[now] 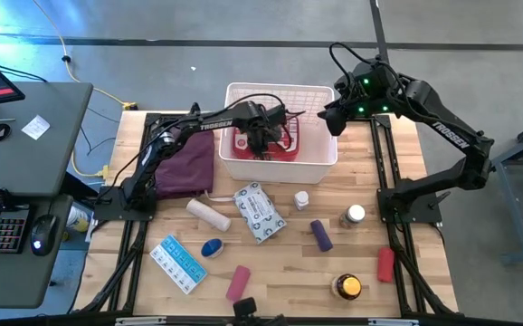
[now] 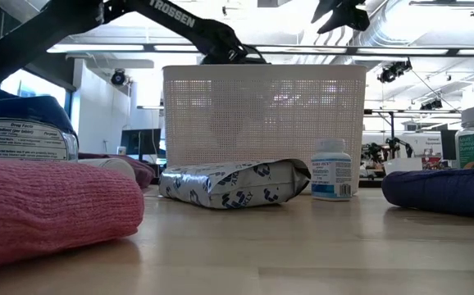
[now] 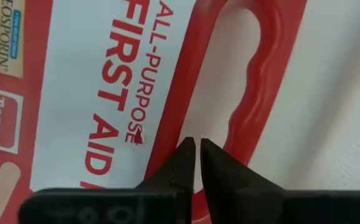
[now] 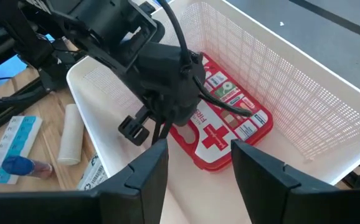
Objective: Pick & place medical supplies in basket/bin
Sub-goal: Put the red first aid kit into the white bin
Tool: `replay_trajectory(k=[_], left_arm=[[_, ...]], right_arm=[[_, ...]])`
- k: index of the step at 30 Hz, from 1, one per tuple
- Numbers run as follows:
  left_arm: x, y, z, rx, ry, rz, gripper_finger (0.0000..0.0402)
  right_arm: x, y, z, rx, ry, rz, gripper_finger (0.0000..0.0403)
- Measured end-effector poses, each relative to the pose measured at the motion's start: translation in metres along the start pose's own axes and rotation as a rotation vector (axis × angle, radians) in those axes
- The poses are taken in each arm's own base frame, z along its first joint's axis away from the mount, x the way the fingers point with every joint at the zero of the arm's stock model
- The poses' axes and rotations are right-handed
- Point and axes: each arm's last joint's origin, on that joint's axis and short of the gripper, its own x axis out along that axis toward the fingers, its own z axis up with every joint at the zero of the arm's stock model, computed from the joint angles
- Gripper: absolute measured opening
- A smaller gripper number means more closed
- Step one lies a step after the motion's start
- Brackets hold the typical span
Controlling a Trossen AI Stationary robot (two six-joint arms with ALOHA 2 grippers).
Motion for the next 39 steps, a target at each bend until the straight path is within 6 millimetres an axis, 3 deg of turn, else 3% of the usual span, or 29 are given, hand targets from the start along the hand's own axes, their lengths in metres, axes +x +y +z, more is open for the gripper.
replay_trajectory(k=[5, 9, 15, 18, 23, 26, 28, 34, 39], left_arm=[[0.003, 0.002, 0.002, -0.029, -0.007, 0.059, 0.0026], [0.003, 0.002, 0.001, -0.029, 0.000, 0.083, 0.0023], [0.002, 0.003, 0.002, -0.016, 0.010, 0.122, 0.0075], [-0.007, 0.004, 0.004, -0.019, 0.013, 0.121, 0.0075], [-0.032, 0.009, 0.010, -0.053, -0.032, 0.126, 0.0023], [-0.046, 0.010, 0.014, -0.048, -0.065, 0.128, 0.0022], [-0.053, 0.011, 0.015, -0.048, -0.073, 0.130, 0.0034], [-0.066, 0.011, 0.013, -0.045, -0.068, 0.133, 0.0131], [-0.064, 0.013, 0.011, -0.047, -0.047, 0.146, 0.0158]], right_arm=[[0.000, 0.000, 0.000, 0.000, 0.001, -0.002, 0.0167], [0.000, 0.000, -0.002, 0.002, 0.015, -0.005, 0.0167], [0.000, -0.001, -0.003, 0.003, 0.027, -0.009, 0.0167], [0.000, -0.001, -0.003, 0.004, 0.028, -0.012, 0.0167], [0.000, -0.004, -0.005, 0.025, 0.032, -0.117, 0.0167], [-0.001, -0.005, -0.006, 0.030, 0.036, -0.140, 0.0167], [-0.001, -0.005, -0.006, 0.030, 0.036, -0.136, 0.0167], [-0.001, -0.004, -0.006, 0.033, 0.045, -0.097, 0.0167], [-0.001, -0.003, -0.006, 0.034, 0.055, -0.057, 0.0167]])
